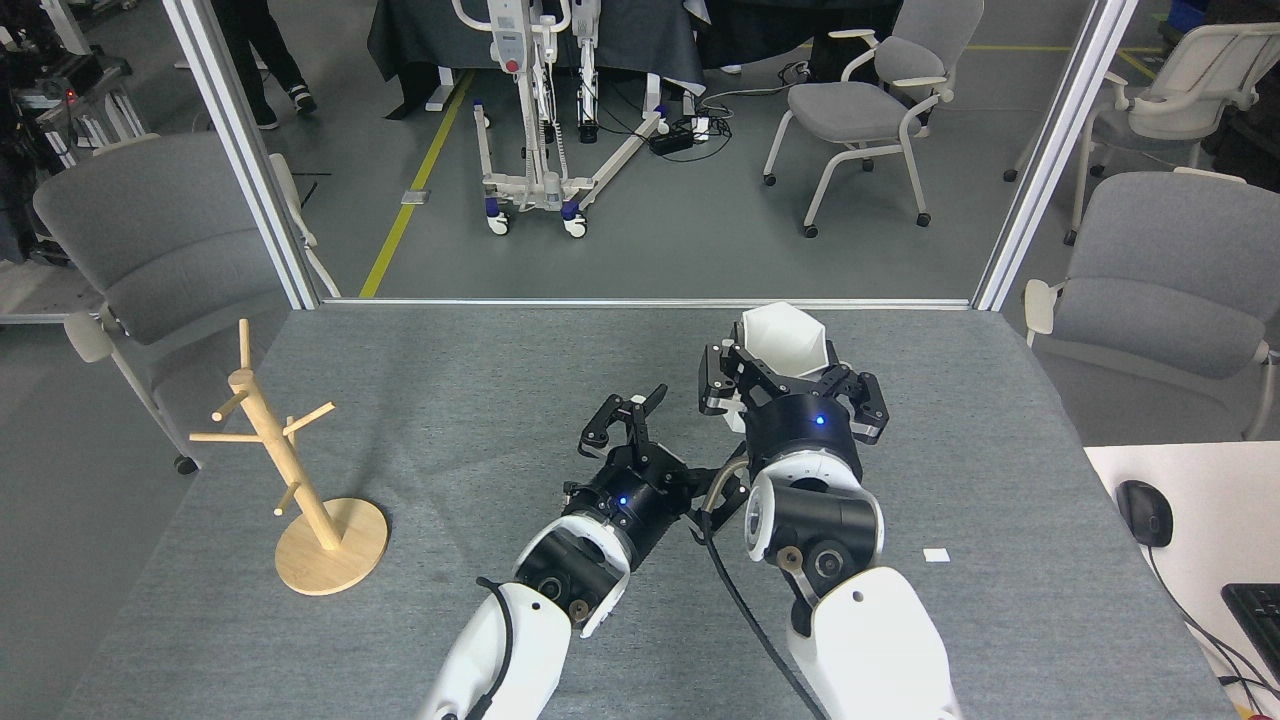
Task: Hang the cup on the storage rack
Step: 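Carry the cup toward the left gripper at table center, then grasp the cup with the left gripper beside the right gripper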
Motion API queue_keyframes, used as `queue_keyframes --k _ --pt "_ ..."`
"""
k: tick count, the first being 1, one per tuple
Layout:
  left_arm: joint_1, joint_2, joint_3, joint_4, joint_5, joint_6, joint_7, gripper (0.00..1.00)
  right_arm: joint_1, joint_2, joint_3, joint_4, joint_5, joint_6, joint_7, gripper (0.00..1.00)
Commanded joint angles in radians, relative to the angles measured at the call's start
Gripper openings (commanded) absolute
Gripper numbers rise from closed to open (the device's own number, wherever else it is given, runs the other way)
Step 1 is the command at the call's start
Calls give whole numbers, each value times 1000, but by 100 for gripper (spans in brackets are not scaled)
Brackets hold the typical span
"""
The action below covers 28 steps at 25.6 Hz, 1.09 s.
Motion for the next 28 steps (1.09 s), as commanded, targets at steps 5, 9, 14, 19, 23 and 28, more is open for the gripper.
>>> queue_keyframes --k 5,9,14,19,23,28 --pt "-2 -9 -9 -18 0 -2 -66 99 15 27 35 16 0 0 1 37" --pt "-13 -44 -14 1 -2 -30 -85 99 21 39 37 16 0 0 1 37" --pt "-30 -47 -14 33 0 -32 -85 99 21 50 39 17 2 0 1 37" --pt "-45 -47 -8 36 -6 -22 -86 99 32 61 49 19 3 5 1 36" --pt "-47 -46 0 32 -11 -21 -88 92 52 70 68 21 11 9 1 35" --pt "-41 -43 -2 22 -9 -28 -89 63 84 87 85 22 23 15 1 35"
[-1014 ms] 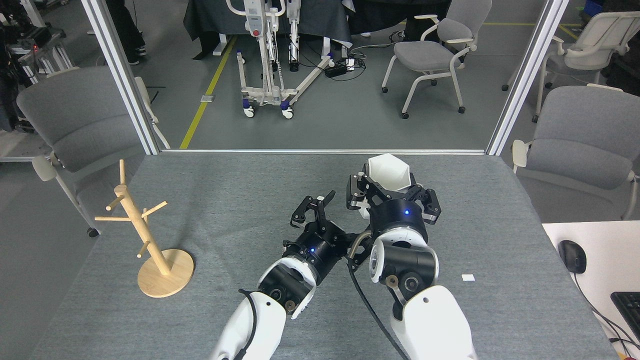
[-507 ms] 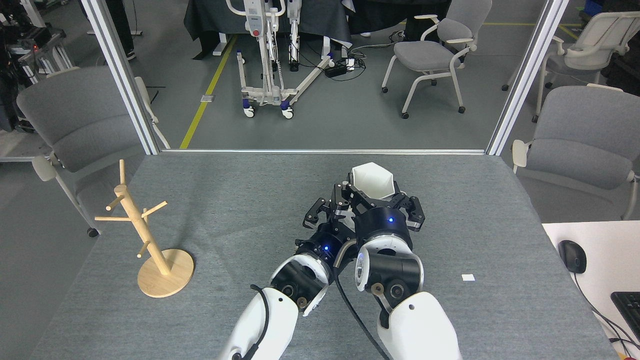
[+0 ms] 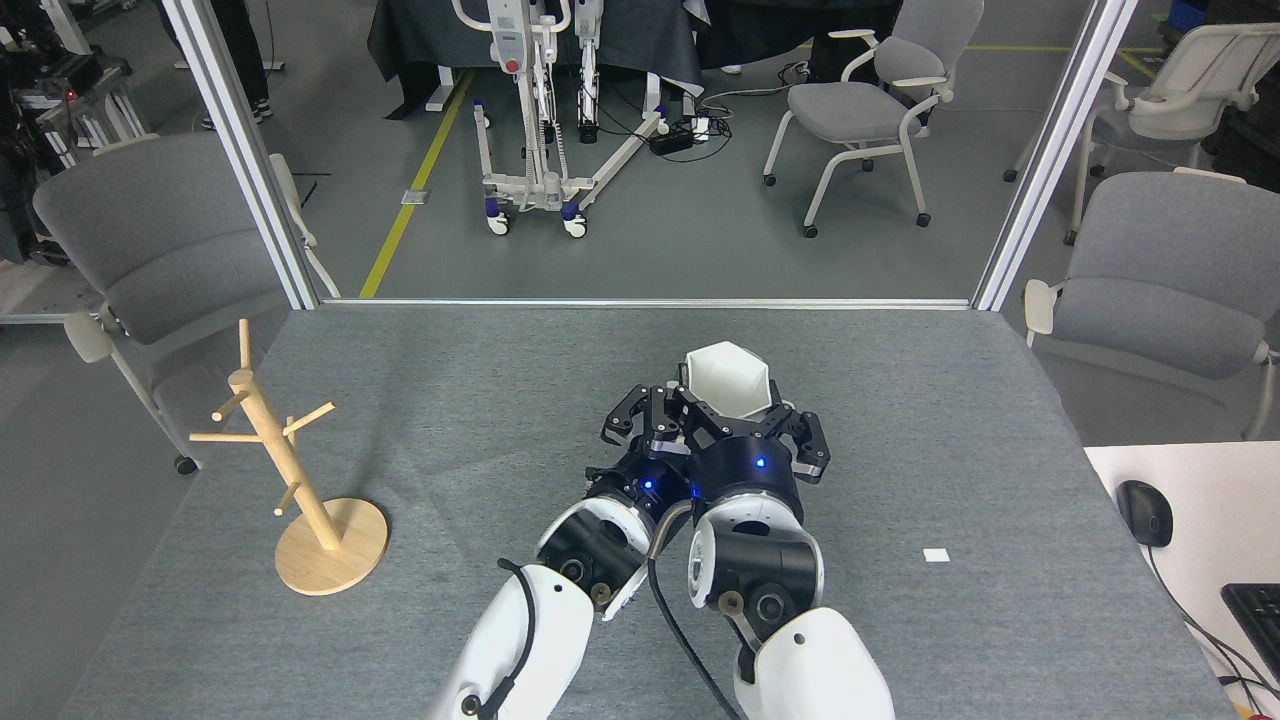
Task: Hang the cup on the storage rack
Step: 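Grasp the cup with the left gripper beside the right gripper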
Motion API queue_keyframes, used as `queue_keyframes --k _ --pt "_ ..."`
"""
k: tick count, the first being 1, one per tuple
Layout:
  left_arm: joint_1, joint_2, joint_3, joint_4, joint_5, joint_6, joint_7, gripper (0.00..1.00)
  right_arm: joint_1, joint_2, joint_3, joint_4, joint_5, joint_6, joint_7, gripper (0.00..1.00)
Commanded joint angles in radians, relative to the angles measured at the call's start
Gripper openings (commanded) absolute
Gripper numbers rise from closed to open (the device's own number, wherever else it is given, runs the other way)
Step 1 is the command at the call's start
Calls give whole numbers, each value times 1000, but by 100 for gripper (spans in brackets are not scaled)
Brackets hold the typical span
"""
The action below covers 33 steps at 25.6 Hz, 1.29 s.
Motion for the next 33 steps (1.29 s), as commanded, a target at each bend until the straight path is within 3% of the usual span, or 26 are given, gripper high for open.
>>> queue_keyframes --k 1,2,3,7,11,15,17,18,33 --pt "6 4 0 -5 0 -13 -8 44 19 10 14 1 4 0 21 35" --pt "8 10 -3 -8 0 -14 -17 16 19 8 16 1 4 0 19 35" --pt "11 14 -5 -15 3 -23 -25 0 19 8 14 1 4 0 19 35" --pt "23 16 -2 -21 3 -62 -36 0 17 8 14 2 4 -1 21 37" --pt "23 17 0 -18 3 -62 -37 0 16 5 13 8 4 -7 19 49" --pt "25 17 1 -15 3 -60 -37 0 16 5 11 13 3 -17 16 74" --pt "25 17 1 -14 3 -60 -39 0 17 5 10 14 3 -20 7 96" --pt "25 17 3 -12 5 -60 -37 0 19 3 10 16 3 -20 -2 99" --pt "95 39 10 -24 3 -57 -36 0 32 8 -6 27 -25 -87 -257 99"
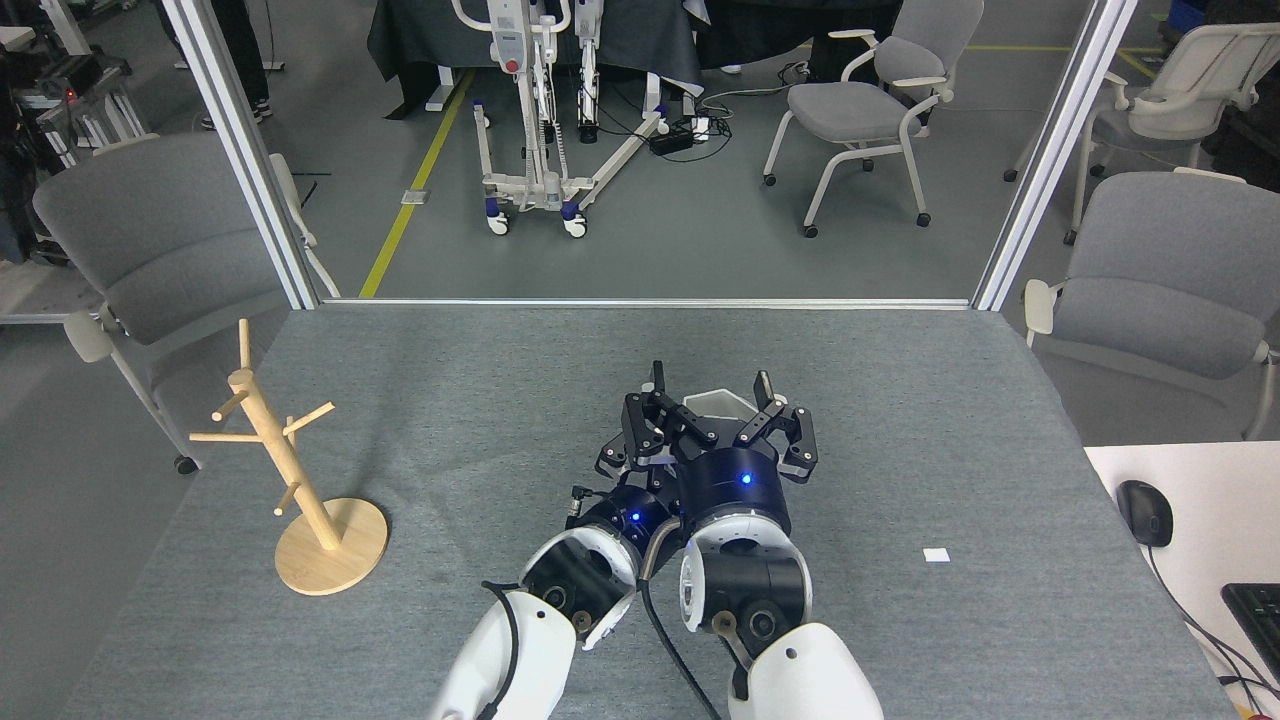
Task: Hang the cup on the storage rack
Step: 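Release the cup from the right gripper and withdraw it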
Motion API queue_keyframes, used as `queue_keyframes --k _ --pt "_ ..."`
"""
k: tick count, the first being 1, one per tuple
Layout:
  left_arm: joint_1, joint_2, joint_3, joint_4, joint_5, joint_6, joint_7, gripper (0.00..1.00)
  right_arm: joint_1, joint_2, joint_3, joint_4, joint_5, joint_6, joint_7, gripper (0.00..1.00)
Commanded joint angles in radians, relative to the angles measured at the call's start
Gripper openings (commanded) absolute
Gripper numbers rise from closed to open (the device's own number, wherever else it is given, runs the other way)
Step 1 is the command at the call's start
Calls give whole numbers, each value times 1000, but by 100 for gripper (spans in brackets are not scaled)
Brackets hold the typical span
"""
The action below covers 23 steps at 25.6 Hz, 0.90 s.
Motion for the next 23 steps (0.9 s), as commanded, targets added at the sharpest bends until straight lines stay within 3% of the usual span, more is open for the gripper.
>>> queue_keyframes --k 1,4,7,11,14,19,23 --pt "56 18 2 -26 -1 3 8 0 -1 2 -6 0 -12 -9 -68 99" --pt "149 77 2 -106 -1 0 18 0 -7 -13 -114 -2 -19 -60 -134 99" --pt "264 157 3 -206 -1 5 26 0 3 -42 -350 7 -99 -330 -229 100" --pt "419 219 109 -327 -1 37 97 0 17 -225 -629 165 -303 -739 -351 99" --pt "510 233 206 -390 -3 43 118 0 22 -248 -715 270 -296 -845 -358 99" --pt "586 250 365 -390 -4 42 146 0 23 -257 -724 357 -280 -825 -363 99" --pt "669 252 507 -390 -4 43 182 0 71 -232 -718 357 -148 -746 -389 99"
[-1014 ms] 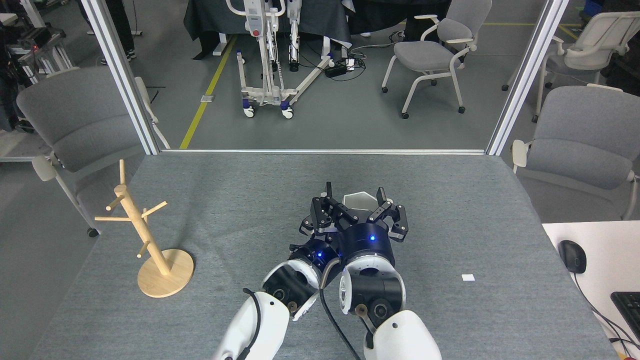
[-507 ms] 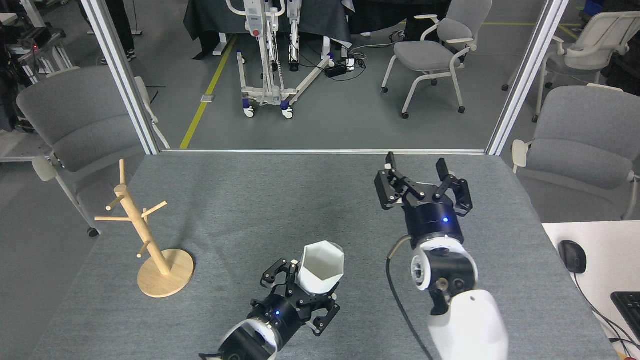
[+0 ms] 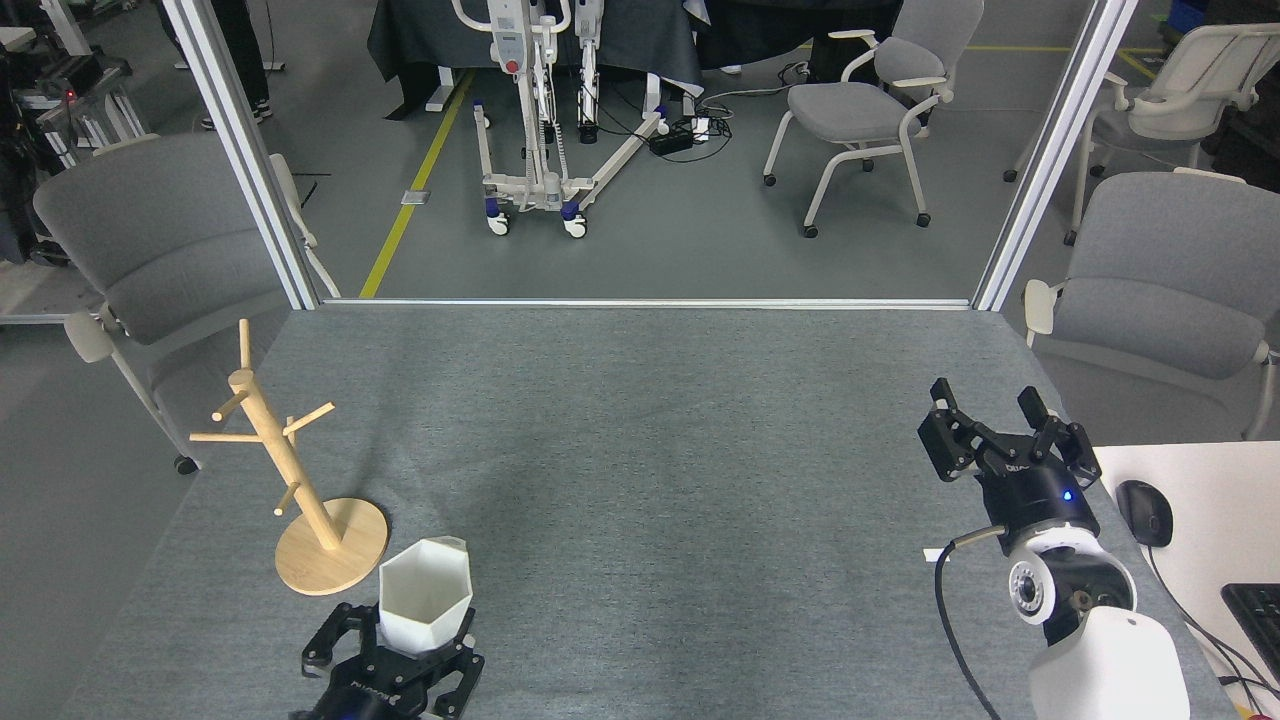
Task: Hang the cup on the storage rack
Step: 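Release the cup from the right gripper and withdraw it, then carry the cup with the left gripper toward the wooden stand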
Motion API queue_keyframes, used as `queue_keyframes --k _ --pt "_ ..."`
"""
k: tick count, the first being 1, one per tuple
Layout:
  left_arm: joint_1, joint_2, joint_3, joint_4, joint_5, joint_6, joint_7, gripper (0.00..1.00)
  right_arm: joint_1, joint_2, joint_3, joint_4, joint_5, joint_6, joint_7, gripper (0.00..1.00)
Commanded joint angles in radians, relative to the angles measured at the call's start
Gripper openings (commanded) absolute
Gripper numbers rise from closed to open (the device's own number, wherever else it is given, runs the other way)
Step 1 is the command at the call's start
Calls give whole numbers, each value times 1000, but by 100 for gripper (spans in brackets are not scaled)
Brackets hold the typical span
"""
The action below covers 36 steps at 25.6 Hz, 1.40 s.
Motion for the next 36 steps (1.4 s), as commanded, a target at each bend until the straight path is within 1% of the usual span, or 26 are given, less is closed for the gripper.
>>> queue_keyframes --k 1,3,5,7,10,12,16,20,22,24,26,29,31,32,33,36 --pt "77 2 148 -2 0 -1 22 0 37 24 3 10 93 55 -52 99" --pt "94 2 235 0 1 1 21 0 72 38 3 10 96 48 -95 99" --pt "93 -5 338 6 1 2 13 0 108 40 3 -1 96 45 -98 99" --pt "65 -3 419 21 1 4 8 0 131 40 3 -8 96 42 -101 99" --pt "-30 3 479 67 0 13 -2 0 171 40 -3 -10 96 42 -104 99" --pt "-85 15 521 106 -3 14 -30 0 186 40 -6 -10 96 42 -107 99" --pt "-187 68 533 187 -3 13 -45 0 218 40 -4 -8 96 45 -107 99" --pt "-282 84 533 257 1 -4 -45 0 281 51 2 -10 98 46 -112 99" --pt "-305 101 533 265 8 -28 -45 0 292 67 -1 -10 98 46 -140 99" --pt "-317 103 533 265 9 -44 -44 0 292 69 -4 -4 96 54 -192 99" --pt "-322 103 533 262 9 -47 -44 0 289 72 -4 -5 96 54 -247 99" --pt "-320 101 533 250 9 -65 -42 0 258 67 -4 -10 96 54 -261 99" --pt "-317 97 533 234 9 -84 -42 0 203 70 0 -5 96 54 -255 100" --pt "-315 92 531 230 6 -82 -42 0 191 70 3 -5 96 54 -253 99" --pt "-315 89 530 228 5 -78 -44 0 189 69 7 -5 98 54 -247 100" --pt "-315 66 527 228 -3 -73 -44 0 181 70 10 -10 98 54 -170 100"
